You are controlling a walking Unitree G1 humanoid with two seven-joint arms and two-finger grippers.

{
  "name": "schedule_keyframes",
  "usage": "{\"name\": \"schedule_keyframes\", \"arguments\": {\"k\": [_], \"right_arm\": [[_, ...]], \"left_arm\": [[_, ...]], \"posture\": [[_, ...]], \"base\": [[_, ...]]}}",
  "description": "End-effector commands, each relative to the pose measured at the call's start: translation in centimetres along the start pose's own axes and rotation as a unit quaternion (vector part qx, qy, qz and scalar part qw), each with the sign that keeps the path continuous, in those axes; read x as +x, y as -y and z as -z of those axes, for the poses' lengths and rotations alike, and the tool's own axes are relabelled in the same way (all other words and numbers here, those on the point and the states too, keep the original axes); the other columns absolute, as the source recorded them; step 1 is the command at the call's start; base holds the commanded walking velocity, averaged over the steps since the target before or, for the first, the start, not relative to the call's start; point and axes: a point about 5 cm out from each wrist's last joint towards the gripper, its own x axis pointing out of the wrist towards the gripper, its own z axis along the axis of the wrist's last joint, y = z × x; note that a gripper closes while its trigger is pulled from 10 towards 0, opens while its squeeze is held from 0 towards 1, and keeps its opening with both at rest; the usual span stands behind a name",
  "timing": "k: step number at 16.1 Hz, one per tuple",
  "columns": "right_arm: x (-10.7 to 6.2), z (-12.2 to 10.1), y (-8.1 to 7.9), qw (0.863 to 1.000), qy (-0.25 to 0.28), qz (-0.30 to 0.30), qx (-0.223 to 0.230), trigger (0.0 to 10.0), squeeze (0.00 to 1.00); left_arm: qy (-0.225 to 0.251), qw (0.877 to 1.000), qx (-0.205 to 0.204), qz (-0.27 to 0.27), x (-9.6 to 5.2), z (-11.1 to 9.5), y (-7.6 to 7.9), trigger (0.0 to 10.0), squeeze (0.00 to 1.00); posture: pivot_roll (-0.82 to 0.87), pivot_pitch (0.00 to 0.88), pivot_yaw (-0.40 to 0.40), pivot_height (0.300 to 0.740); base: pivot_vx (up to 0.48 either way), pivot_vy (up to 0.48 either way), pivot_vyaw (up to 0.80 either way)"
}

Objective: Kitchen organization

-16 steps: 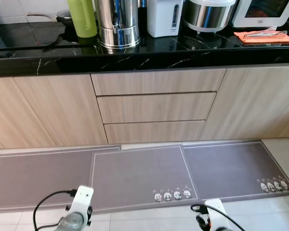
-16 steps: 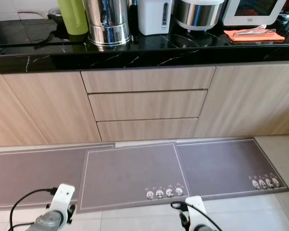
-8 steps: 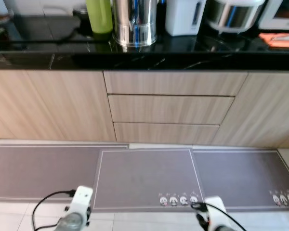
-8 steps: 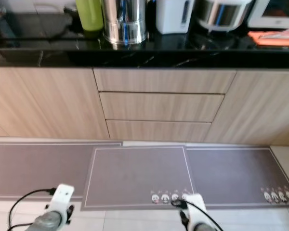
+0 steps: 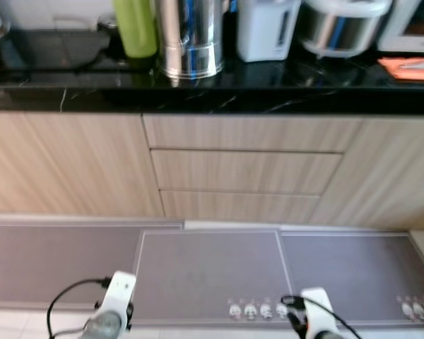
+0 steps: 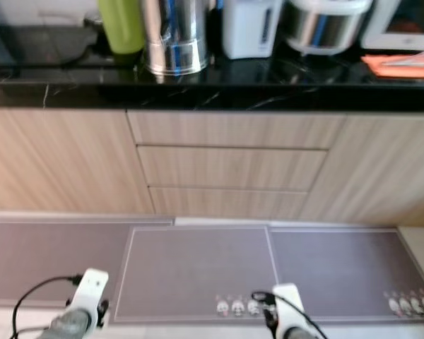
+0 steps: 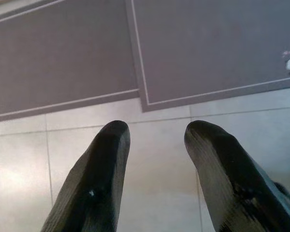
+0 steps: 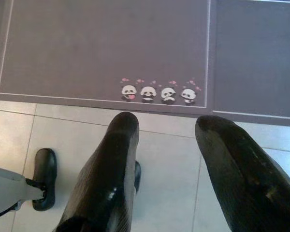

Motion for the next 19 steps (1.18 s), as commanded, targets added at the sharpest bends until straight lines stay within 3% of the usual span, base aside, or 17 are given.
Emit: {"name": "schedule_keyframes", "arguments": {"k": [1, 19], "right_arm": [[-0.1, 0.23, 0.29, 1.0, -0.004, 0.004, -0.001, 10.0, 0.0], [-0.14, 0.55, 0.21, 1.0, -0.01, 0.009, -0.009, 10.0, 0.0]], "left_arm": [[-0.01, 1.0, 0.009, -0.002, -0.06, 0.45, -0.03, 10.0, 0.0], [-0.014, 1.0, 0.02, 0.009, -0.13, 0.78, 0.04, 10.0, 0.0]], "posture": [[-0.1, 0.0, 0.022, 0.74], [-0.1, 0.0, 0.035, 0.74]], "base": [[0.0, 0.0, 0.0], [0.0, 0.0, 0.0]]}}
